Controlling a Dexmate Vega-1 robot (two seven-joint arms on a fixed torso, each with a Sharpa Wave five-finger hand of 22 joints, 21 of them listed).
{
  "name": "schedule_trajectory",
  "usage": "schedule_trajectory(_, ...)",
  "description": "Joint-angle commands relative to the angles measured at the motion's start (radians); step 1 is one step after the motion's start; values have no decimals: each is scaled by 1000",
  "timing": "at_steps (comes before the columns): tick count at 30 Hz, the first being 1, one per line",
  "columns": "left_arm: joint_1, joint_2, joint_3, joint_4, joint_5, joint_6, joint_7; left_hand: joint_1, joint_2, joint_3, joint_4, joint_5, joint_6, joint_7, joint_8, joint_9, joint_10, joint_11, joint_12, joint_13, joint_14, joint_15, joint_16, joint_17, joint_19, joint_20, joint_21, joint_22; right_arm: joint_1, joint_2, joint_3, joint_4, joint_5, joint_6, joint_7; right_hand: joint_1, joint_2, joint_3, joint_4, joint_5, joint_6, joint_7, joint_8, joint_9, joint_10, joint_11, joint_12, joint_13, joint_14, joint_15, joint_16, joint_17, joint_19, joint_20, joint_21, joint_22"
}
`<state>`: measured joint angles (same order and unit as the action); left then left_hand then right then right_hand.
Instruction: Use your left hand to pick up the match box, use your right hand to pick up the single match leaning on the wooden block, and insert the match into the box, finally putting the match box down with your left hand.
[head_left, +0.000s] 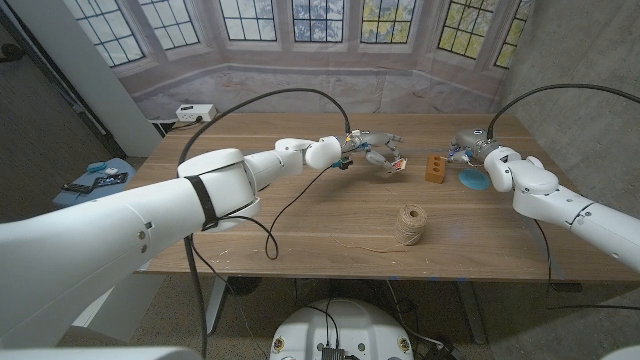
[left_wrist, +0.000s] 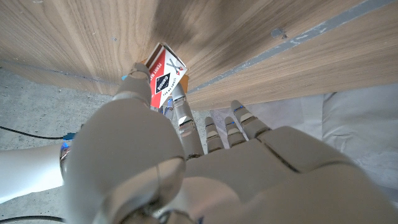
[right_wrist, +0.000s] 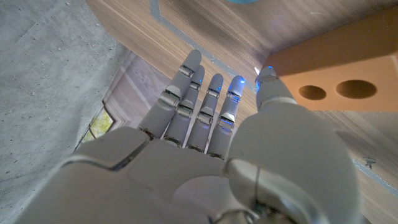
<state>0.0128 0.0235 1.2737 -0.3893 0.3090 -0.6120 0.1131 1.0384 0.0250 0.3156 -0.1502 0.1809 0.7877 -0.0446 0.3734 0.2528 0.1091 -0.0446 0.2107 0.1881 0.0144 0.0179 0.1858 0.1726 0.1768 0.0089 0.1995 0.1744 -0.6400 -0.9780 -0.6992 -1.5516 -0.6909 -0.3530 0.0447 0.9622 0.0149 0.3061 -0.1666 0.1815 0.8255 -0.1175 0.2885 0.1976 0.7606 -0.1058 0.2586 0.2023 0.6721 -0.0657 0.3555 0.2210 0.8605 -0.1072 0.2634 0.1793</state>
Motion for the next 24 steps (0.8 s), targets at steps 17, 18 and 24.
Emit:
schedule_trajectory(17,12,7,-12,-14,9,-19,11,3,11,-5,0,0,5,-1,8,5,8,1,-3,6,7,-2,-2,2,1,4,0,4,-3,2,-9,20,-3,18,-26,21,4,-6,4,6,21,-5,4,3,19,-1,3,4,24,-156,9,0,19,-34,9,5)
schedule_trajectory(18,13,8,-13,-15,9,-21,11,3,11,-6,0,0,6,-2,9,5,9,0,-2,6,7,-2,-2,2,1,3,0,4,-4,4,-9,19,-5,14,-27,22,3,-7,4,6,22,-6,4,3,19,-1,3,4,25,-156,9,0,20,-34,10,5)
schedule_trajectory(24,16,14,-17,-19,13,-28,13,4,11,-7,0,0,7,-2,9,5,9,1,-3,6,7,-3,-3,2,1,3,0,4,-4,8,-12,20,-7,15,-31,27,4,-7,3,7,32,-7,6,3,26,-1,4,4,30,-157,10,0,21,-34,10,5)
